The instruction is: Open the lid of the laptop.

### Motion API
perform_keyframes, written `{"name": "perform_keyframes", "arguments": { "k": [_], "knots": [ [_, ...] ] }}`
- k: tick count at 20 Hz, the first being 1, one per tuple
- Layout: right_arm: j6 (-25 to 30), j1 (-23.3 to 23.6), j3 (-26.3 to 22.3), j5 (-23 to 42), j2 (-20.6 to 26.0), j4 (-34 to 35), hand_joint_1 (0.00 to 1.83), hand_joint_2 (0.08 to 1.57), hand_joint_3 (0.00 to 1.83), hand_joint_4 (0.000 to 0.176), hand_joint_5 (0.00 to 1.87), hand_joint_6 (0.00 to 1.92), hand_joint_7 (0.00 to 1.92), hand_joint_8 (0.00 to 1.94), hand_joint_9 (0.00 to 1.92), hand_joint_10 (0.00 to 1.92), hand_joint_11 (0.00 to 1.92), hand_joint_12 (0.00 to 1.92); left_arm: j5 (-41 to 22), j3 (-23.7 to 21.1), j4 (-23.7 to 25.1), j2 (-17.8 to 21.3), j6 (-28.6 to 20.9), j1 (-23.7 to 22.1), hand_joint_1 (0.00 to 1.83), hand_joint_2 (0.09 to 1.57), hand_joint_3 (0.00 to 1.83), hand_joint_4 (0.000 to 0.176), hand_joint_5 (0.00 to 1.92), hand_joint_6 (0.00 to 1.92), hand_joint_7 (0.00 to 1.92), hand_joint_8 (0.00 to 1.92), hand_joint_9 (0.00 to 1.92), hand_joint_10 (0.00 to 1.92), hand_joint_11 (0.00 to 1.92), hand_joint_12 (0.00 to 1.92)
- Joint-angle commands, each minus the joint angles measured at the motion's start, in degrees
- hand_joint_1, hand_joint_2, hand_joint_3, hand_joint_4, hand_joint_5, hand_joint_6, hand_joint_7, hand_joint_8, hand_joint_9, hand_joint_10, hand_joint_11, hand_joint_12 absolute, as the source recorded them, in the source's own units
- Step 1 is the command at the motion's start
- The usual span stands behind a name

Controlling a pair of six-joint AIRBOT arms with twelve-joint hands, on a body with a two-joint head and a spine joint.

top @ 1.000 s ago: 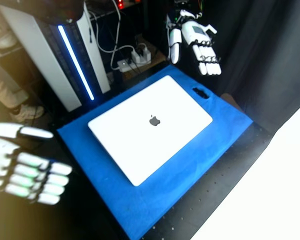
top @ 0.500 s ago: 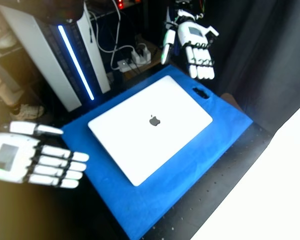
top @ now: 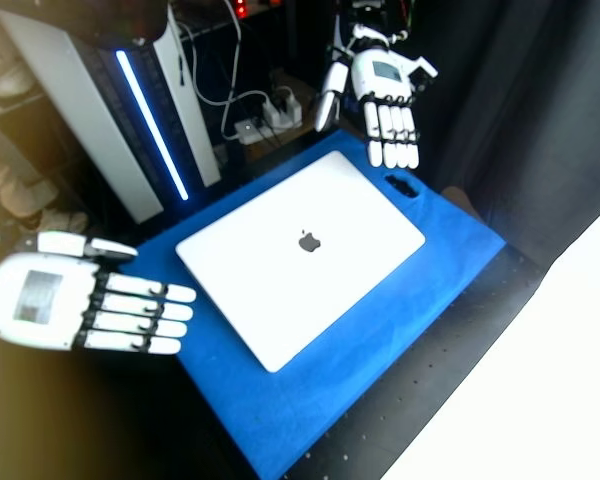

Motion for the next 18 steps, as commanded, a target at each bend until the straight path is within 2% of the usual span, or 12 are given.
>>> {"name": "perform_keyframes", "arguments": {
  "k": [1,4,7,9,12,15,18],
  "knots": [
    [0.4,0.5,-0.1,5.1,0.0,2.7,0.00,1.36,0.00,0.000,0.00,0.00,0.00,0.00,0.00,0.00,0.00,0.00,-6.6,0.3,0.1,-0.2,-0.2,-0.9,0.12,1.21,0.00,0.000,0.00,0.00,0.00,0.00,0.00,0.00,0.00,0.00],
    [1.0,0.5,0.0,4.3,-0.1,1.3,0.00,1.38,0.00,0.000,0.00,0.00,0.00,0.00,0.00,0.00,0.00,0.00,-6.3,0.3,0.1,-0.4,-0.2,-1.0,0.15,1.21,0.00,0.000,0.00,0.00,0.00,0.00,0.00,0.00,0.00,0.00],
    [4.0,0.5,0.1,2.7,-0.1,-2.5,0.00,1.37,0.00,0.000,0.00,0.00,0.00,0.00,0.00,0.00,0.00,0.00,-5.8,0.6,-0.1,-1.0,-0.2,-1.0,0.15,1.22,0.00,0.000,0.00,0.00,0.00,0.00,0.00,0.00,0.00,0.00],
    [5.1,0.8,0.2,1.6,-0.3,-4.9,0.00,1.37,0.00,0.000,0.00,0.00,0.00,0.00,0.00,0.00,0.00,0.00,-5.2,0.7,-0.1,-1.2,-0.3,-1.0,0.23,1.20,0.00,0.000,0.00,0.00,0.00,0.00,0.00,0.00,0.00,0.00],
    [6.4,3.0,0.4,-0.7,-0.9,-9.7,0.00,1.39,0.01,0.000,0.00,0.00,0.00,0.00,0.00,0.00,0.00,0.00,-4.8,0.8,0.0,-1.3,-0.3,-1.0,0.33,1.15,0.00,0.000,0.00,0.00,0.00,0.00,0.00,0.00,0.00,0.00],
    [7.6,5.5,0.5,-2.2,-2.1,-14.2,0.00,1.40,0.01,0.000,0.00,0.00,0.00,0.00,0.00,0.00,0.00,0.00,-4.7,0.8,0.1,-1.4,-0.3,-1.0,0.33,1.11,0.00,0.000,0.00,0.00,0.00,0.00,0.00,0.00,0.00,0.00],
    [7.6,5.9,0.5,-2.2,-3.1,-15.0,0.00,1.40,0.01,0.000,0.00,0.00,0.00,0.00,0.00,0.00,0.00,0.00,-4.8,0.8,0.3,-1.5,-0.3,-1.1,0.34,1.11,0.00,0.000,0.00,0.00,0.00,0.00,0.00,0.00,0.00,0.00]
  ]
}}
